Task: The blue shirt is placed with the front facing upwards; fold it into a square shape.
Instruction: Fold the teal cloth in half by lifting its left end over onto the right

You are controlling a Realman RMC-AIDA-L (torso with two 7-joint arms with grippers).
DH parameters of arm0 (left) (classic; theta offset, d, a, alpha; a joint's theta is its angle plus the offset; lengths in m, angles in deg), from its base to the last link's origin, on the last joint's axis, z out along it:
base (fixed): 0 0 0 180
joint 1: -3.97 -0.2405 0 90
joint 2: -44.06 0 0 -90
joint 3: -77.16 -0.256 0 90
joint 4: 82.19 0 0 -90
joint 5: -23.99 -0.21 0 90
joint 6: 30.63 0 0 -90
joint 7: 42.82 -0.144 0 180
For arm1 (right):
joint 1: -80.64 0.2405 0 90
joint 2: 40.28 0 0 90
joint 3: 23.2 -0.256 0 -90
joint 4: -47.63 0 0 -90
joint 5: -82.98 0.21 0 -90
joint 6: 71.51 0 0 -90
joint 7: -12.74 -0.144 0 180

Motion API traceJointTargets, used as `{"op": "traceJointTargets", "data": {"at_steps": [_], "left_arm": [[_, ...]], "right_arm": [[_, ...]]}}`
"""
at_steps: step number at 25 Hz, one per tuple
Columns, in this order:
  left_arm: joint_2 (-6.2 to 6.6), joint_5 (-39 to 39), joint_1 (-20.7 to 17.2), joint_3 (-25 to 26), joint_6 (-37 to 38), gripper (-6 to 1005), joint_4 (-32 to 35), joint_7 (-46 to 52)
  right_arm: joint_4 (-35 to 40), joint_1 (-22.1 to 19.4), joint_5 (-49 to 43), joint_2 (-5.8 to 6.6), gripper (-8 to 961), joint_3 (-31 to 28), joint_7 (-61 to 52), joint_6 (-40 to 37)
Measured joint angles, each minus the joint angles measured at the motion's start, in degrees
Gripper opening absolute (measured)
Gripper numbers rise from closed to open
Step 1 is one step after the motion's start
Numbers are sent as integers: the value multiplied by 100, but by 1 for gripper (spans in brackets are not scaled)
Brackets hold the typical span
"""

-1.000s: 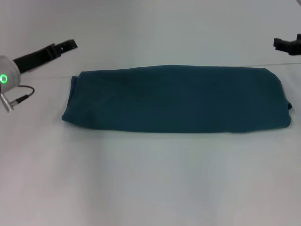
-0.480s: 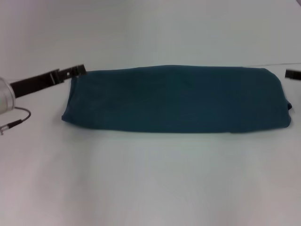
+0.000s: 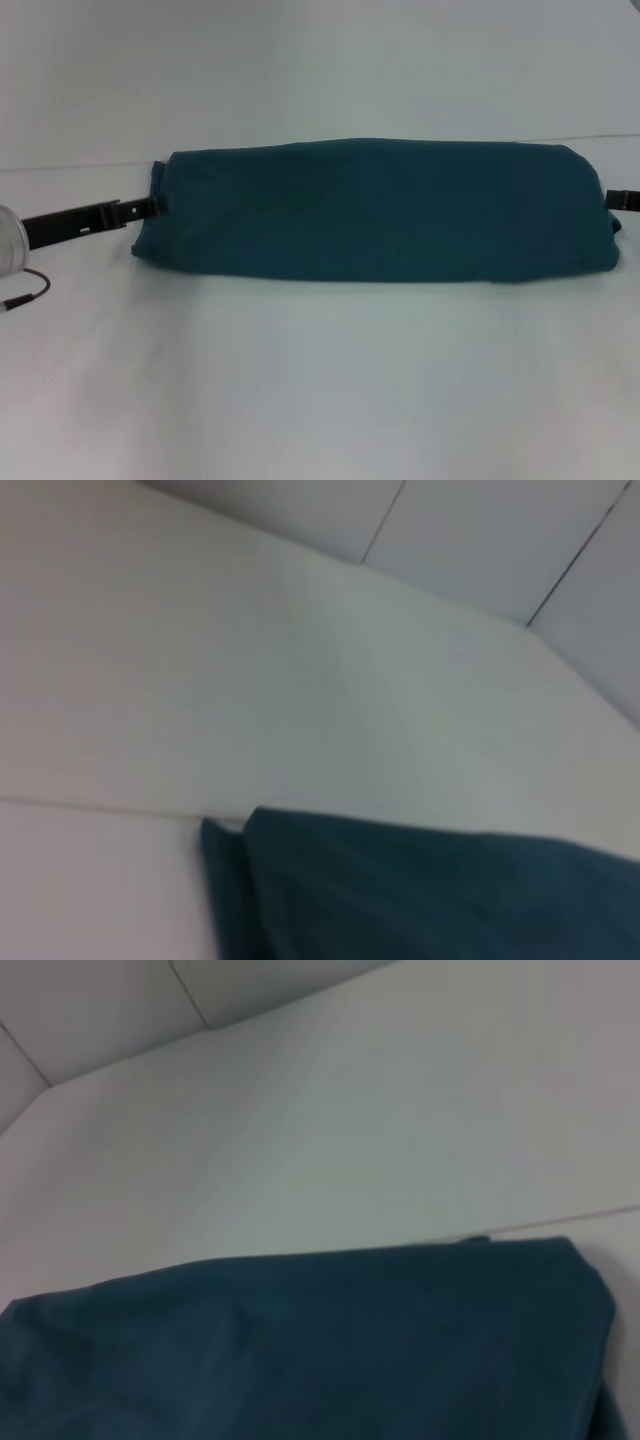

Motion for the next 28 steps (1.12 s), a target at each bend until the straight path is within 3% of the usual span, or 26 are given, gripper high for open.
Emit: {"op": "traceJointTargets", "data": {"at_steps": [21,28], "left_arm": [[-168,-459,9,-762,-655,966,-155,45],[-171,-505,65,-857,-806,966,-239,48]], "right_arm": [[-23,-62,-5,-25,765,8,-133,-92],[-22,-64,-4,-37,760,8,-133,-95]]}}
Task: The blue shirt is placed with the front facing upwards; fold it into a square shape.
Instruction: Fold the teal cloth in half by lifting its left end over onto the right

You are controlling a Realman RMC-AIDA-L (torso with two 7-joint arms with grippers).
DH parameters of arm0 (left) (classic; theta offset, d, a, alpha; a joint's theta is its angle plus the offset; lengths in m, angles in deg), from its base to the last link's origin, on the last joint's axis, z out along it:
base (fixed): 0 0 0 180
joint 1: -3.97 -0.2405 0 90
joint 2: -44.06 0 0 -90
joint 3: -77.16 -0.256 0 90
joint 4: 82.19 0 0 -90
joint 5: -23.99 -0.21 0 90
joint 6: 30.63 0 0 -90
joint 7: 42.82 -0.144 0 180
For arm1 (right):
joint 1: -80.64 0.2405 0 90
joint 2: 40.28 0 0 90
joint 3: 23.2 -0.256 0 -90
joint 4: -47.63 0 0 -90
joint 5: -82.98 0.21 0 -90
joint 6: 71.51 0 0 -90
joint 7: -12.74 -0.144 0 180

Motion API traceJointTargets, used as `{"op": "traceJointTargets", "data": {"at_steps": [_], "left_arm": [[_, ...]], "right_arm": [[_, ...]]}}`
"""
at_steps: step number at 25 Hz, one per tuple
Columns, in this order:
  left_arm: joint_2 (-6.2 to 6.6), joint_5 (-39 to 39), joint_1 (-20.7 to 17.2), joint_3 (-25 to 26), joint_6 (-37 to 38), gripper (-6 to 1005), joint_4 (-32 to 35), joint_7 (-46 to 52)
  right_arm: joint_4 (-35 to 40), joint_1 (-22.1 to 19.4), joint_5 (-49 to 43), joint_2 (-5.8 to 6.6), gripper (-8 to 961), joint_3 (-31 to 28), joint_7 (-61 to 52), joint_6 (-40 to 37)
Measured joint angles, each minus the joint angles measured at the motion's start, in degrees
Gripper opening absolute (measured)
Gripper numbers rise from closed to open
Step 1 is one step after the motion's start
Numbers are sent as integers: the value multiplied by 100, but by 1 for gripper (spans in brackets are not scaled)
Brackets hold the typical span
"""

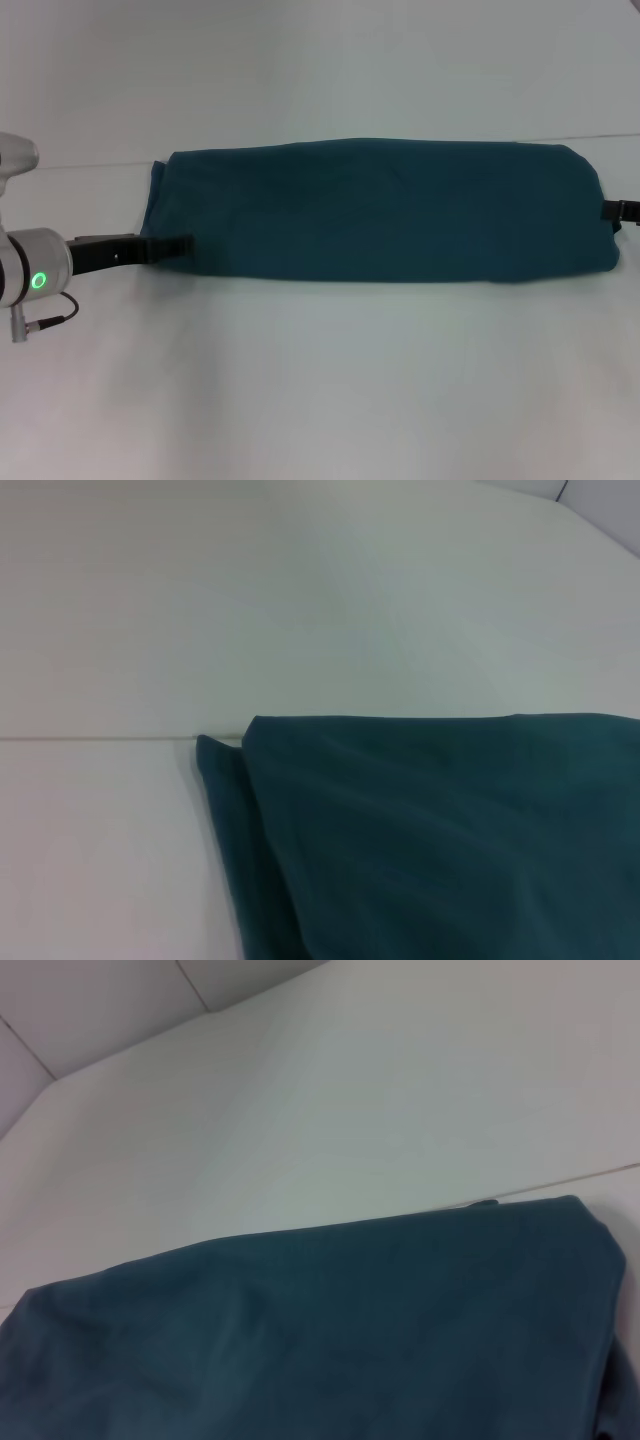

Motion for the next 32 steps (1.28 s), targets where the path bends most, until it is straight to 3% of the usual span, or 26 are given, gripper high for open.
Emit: {"op": "traceJointTargets", "data": {"at_steps": [32], "left_arm": [[-1,-75,15,-23,-375,965,-156,32]], "right_arm": [[0,-72,0,-10,738,0,0,0]]}}
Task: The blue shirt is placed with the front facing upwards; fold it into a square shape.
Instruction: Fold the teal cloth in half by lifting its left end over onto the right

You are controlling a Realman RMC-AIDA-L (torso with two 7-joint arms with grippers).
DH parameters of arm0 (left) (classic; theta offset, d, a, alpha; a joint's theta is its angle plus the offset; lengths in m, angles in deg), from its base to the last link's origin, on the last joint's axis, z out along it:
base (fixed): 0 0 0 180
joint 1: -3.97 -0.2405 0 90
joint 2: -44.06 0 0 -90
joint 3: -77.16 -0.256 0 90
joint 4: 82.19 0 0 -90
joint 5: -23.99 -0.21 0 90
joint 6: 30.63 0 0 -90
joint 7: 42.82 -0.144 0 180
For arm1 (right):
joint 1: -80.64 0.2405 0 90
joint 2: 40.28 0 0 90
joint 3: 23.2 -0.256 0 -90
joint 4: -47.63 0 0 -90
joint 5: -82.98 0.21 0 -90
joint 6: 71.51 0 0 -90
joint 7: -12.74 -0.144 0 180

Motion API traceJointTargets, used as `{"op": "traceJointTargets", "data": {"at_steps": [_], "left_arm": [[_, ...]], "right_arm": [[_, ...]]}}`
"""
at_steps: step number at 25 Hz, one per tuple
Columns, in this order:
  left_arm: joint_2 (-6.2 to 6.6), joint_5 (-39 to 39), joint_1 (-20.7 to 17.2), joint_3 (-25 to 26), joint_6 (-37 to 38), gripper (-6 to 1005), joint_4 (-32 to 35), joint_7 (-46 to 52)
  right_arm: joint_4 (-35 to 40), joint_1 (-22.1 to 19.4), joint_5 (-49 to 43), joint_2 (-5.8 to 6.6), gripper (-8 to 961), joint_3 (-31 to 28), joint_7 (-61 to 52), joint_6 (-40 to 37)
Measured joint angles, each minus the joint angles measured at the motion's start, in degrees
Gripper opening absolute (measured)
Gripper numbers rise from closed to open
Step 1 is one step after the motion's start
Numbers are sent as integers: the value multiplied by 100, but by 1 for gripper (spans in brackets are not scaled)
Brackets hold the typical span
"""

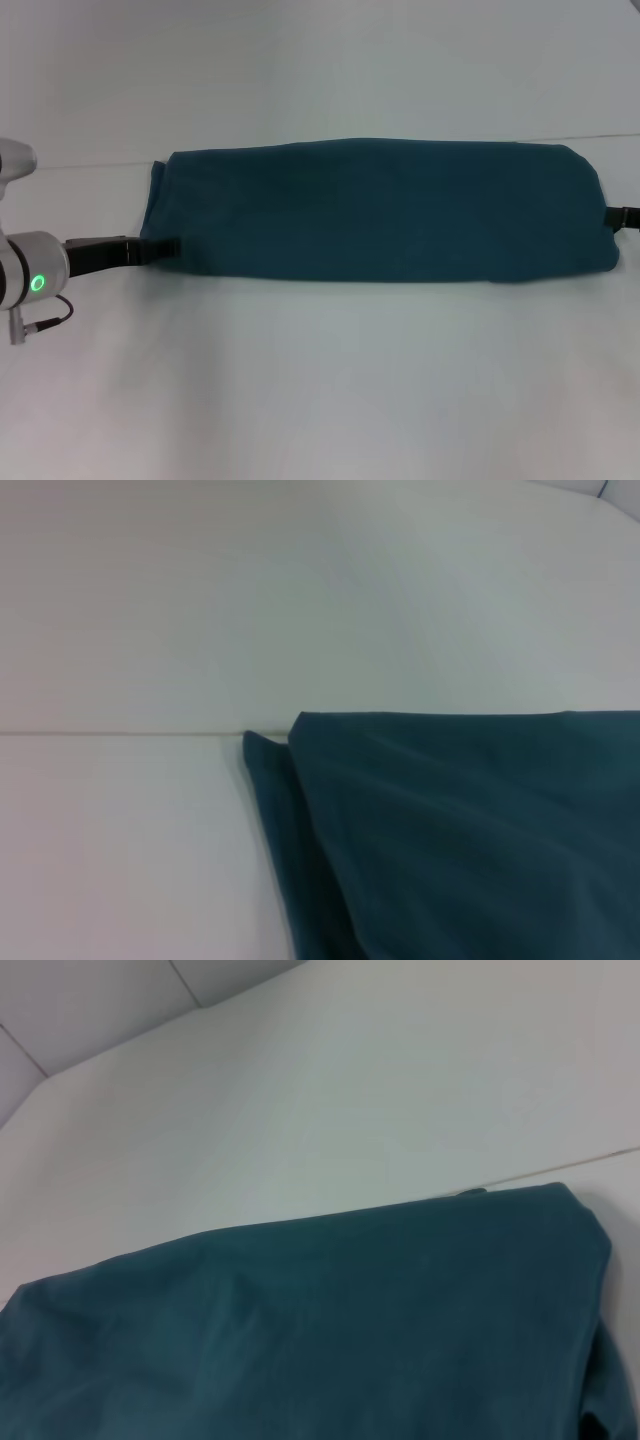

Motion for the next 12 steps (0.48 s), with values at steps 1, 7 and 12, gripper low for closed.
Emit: {"op": "traceJointTargets", "data": {"at_steps": [1,7,12], "left_arm": [[-3,0,3,-40,-58,958,0,3],[-8,-256,11,-209,-254,821,5,257],[-8,-489,39,-269,-290,583,39,498]], "right_arm": [[0,0,0,-2,738,0,0,-1],[0,-18,0,-8,734,0,0,-1],[0,-31,0,-9,723,0,0,4]]}}
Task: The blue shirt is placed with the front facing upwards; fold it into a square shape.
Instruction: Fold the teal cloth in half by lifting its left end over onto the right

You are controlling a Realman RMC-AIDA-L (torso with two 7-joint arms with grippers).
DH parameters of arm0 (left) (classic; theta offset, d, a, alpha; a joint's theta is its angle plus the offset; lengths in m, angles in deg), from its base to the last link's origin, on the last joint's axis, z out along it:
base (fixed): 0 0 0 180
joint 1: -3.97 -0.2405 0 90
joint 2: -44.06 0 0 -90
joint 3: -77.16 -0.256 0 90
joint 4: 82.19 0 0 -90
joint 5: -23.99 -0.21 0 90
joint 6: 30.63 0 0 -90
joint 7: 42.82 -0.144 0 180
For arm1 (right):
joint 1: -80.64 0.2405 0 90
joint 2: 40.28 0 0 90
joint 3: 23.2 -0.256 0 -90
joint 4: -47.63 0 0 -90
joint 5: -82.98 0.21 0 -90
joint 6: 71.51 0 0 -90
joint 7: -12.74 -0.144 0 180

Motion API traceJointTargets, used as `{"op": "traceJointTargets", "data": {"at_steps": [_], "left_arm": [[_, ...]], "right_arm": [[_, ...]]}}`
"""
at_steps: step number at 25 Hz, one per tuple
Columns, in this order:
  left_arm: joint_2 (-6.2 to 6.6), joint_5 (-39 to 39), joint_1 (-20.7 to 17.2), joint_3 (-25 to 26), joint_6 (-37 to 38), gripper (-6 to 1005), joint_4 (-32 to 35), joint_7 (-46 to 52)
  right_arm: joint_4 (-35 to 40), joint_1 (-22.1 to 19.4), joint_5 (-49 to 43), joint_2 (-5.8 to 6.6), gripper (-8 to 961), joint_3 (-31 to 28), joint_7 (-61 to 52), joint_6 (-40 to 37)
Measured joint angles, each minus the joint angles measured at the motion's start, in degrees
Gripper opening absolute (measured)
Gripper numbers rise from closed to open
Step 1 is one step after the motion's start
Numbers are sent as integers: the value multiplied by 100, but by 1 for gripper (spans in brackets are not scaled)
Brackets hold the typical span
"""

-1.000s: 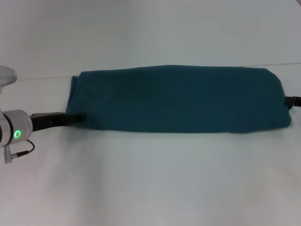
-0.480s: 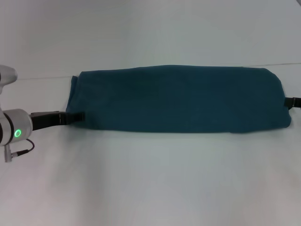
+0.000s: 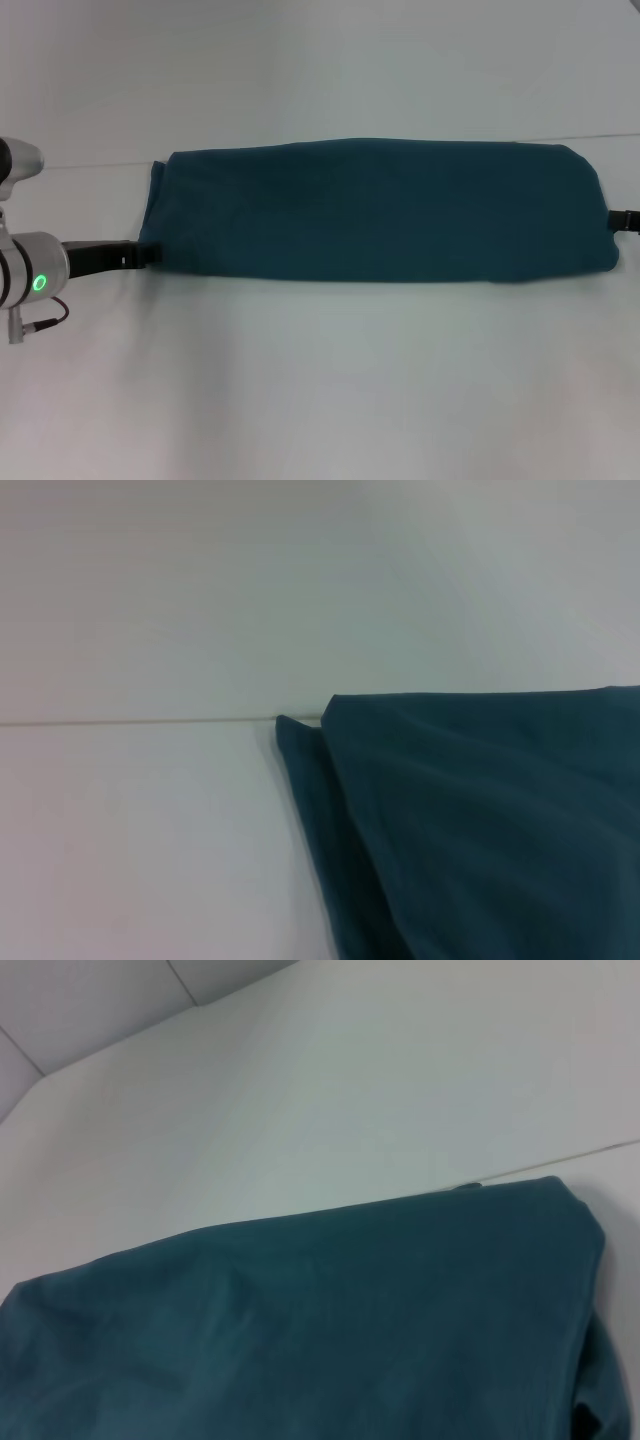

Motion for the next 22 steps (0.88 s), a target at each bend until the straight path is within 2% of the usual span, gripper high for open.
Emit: {"op": "traceJointTargets", "data": {"at_steps": [7,18,22], "left_arm": [[0,-21,14,-6,-4,297,12,14],[0,-30,16,-7,22,41,24,-19],[0,-44,16,-8,32,29,31,-23]], "right_arm": [[0,-12,0,-8,681,0,0,33],[-177,47,-223,-26,686,38,-27,355],[-220,49,-226,-45,686,46,-42,455]]}}
